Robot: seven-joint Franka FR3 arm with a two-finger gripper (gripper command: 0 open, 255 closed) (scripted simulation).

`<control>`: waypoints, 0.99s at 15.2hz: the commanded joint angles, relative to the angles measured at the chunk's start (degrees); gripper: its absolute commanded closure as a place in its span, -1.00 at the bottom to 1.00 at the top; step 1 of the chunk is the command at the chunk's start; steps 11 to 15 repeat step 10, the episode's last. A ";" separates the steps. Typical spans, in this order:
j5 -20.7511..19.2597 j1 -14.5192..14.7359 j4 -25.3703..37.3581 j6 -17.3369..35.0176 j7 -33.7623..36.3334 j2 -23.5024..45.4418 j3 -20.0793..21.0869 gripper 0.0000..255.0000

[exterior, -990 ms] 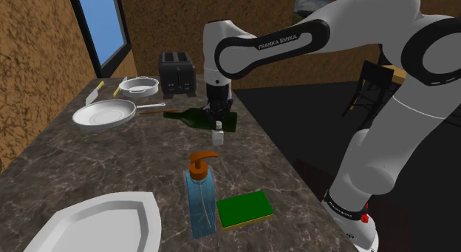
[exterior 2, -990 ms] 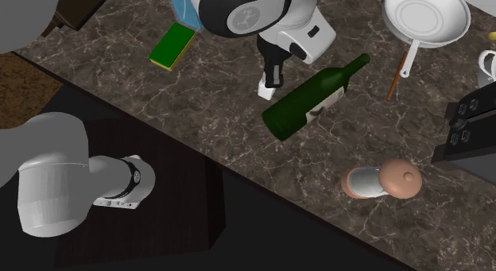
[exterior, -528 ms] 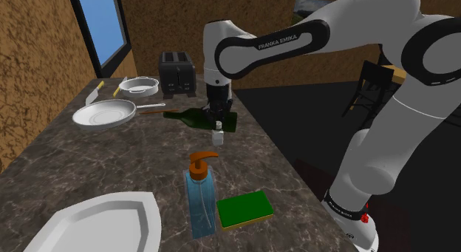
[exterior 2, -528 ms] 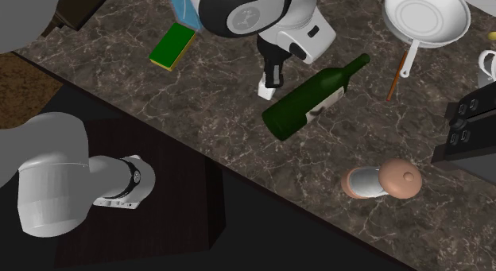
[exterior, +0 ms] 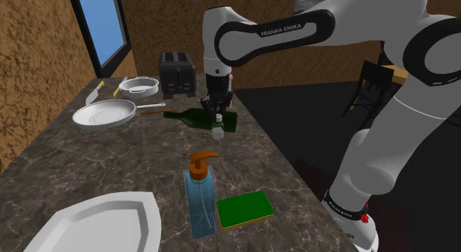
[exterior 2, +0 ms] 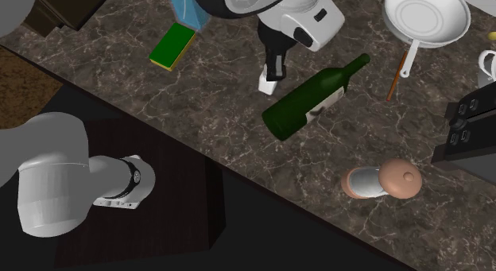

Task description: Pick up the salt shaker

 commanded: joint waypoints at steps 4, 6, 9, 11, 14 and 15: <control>-0.02 -0.03 3.63 -3.84 0.09 -0.20 -0.06 1.00; -0.04 -0.05 5.19 -5.38 0.13 -0.18 -0.09 1.00; -0.08 -0.07 6.91 -7.04 0.16 -0.12 -0.11 1.00; -0.08 -0.07 6.92 -7.05 0.17 -0.11 -0.11 1.00; -0.08 -0.07 6.92 -7.05 0.17 -0.11 -0.11 1.00; -0.08 -0.07 6.92 -7.05 0.17 -0.11 -0.11 1.00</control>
